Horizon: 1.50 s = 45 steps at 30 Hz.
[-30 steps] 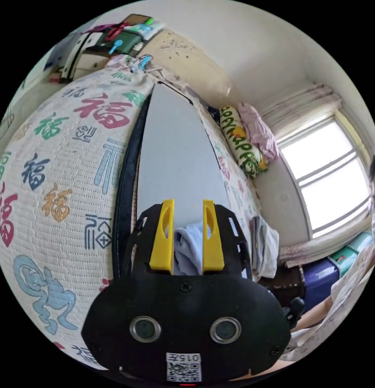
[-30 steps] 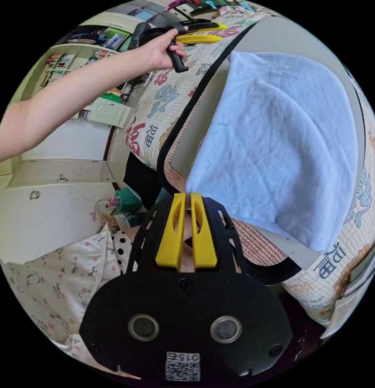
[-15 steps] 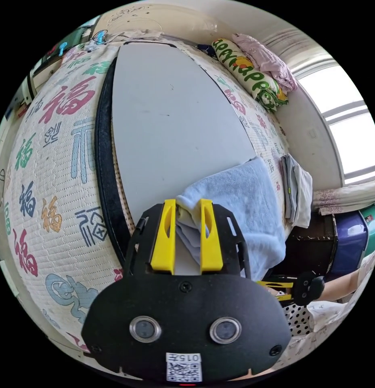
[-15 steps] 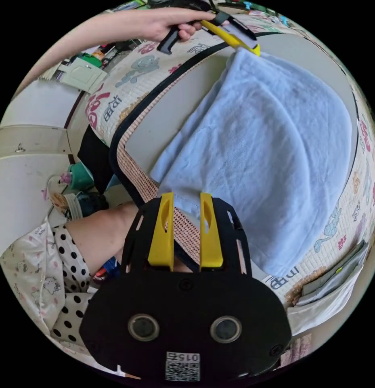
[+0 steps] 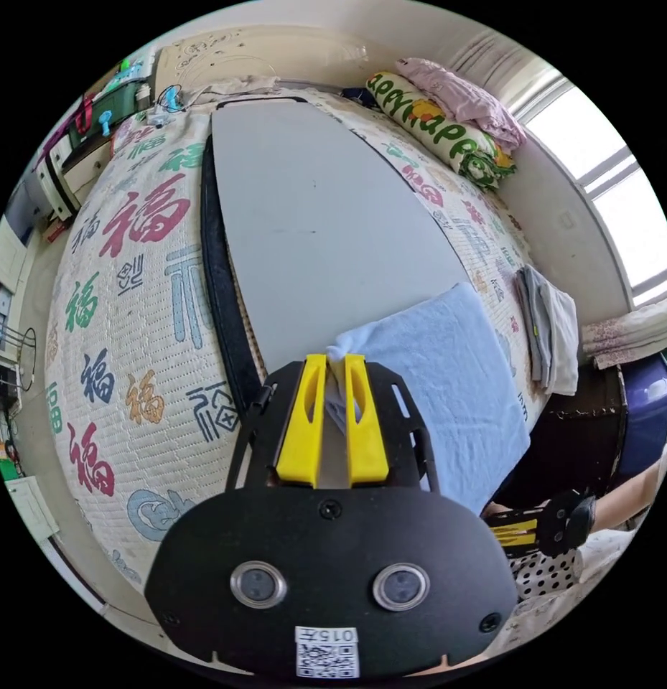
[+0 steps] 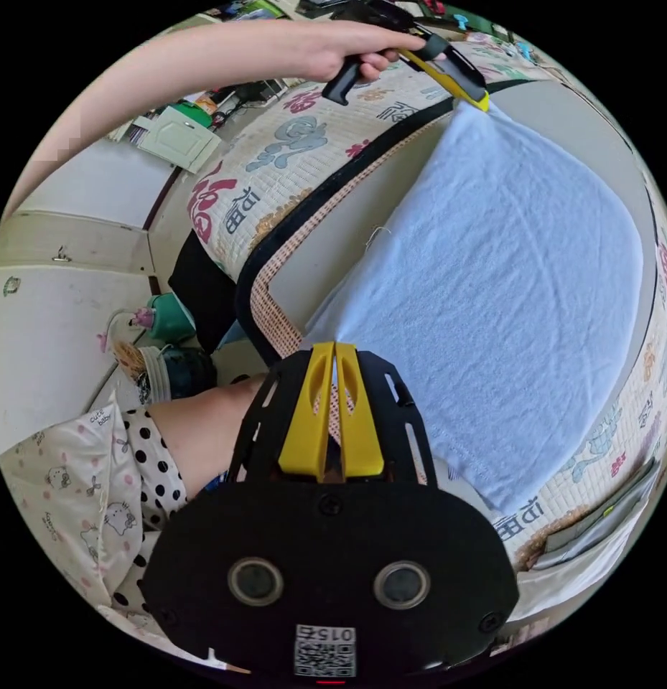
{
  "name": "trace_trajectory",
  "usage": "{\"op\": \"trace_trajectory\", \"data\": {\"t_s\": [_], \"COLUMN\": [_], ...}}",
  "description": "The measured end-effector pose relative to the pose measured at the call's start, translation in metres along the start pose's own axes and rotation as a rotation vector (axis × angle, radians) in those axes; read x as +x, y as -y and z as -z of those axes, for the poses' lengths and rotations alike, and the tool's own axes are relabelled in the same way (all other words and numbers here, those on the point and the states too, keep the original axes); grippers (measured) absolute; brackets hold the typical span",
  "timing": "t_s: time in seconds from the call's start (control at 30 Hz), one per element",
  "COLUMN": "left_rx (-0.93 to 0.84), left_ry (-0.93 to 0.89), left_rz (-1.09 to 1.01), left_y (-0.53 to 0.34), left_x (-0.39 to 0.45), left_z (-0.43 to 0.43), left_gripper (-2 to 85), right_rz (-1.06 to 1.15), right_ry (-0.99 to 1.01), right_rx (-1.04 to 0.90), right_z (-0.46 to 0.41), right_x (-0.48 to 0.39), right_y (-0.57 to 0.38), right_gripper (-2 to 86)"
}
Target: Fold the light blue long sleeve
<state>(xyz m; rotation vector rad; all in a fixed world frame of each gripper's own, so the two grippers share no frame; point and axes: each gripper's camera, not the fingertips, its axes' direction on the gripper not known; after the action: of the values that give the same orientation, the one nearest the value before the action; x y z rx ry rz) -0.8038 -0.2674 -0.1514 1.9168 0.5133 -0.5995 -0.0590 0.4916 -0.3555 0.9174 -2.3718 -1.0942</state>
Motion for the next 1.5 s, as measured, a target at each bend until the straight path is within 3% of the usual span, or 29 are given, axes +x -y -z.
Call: {"op": "trace_trajectory", "data": {"t_s": [0.23,0.33,0.43,0.6,0.7,0.8,0.97,1.2,1.4,1.5], "left_rx": [-0.079,-0.052,0.039,0.112,0.121,0.130,0.146,0.170,0.350,0.355], "left_ry": [0.127,0.060,-0.023,-0.166,-0.217,-0.259,-0.288,-0.459,-0.281,-0.181], "left_rz": [-0.028,0.050,0.145,0.159,0.187,0.223,0.202,0.422,0.500,0.532], "left_y": [0.041,0.052,0.046,0.026,0.030,0.044,0.071,0.067,-0.011,-0.040], "left_x": [0.010,-0.003,-0.025,-0.032,-0.035,-0.043,-0.044,-0.088,-0.111,-0.160], "left_z": [-0.008,0.014,0.053,0.091,0.093,0.093,0.098,0.109,0.204,0.241], "left_gripper": [5.8,7.4,10.4,15.2,16.6,17.0,14.2,6.4,5.9,5.8], "right_rz": [-0.014,0.027,0.039,-0.329,-0.492,-0.524,-0.488,-0.424,-0.269,-0.237], "right_ry": [0.015,0.063,0.201,0.123,0.154,0.209,0.272,0.259,0.396,0.440], "right_rx": [-0.073,-0.091,0.041,0.351,0.423,0.372,0.282,0.186,0.269,0.276], "right_z": [-0.085,-0.088,-0.043,0.039,0.038,0.006,-0.037,-0.053,-0.050,-0.060], "right_x": [0.032,0.051,0.095,0.285,0.377,0.428,0.461,0.479,0.419,0.376], "right_y": [0.003,-0.011,-0.040,-0.100,-0.108,-0.087,-0.048,-0.014,0.046,0.095], "right_gripper": [8.8,7.4,7.8,15.6,17.2,17.3,14.4,11.1,10.4,10.3]}}
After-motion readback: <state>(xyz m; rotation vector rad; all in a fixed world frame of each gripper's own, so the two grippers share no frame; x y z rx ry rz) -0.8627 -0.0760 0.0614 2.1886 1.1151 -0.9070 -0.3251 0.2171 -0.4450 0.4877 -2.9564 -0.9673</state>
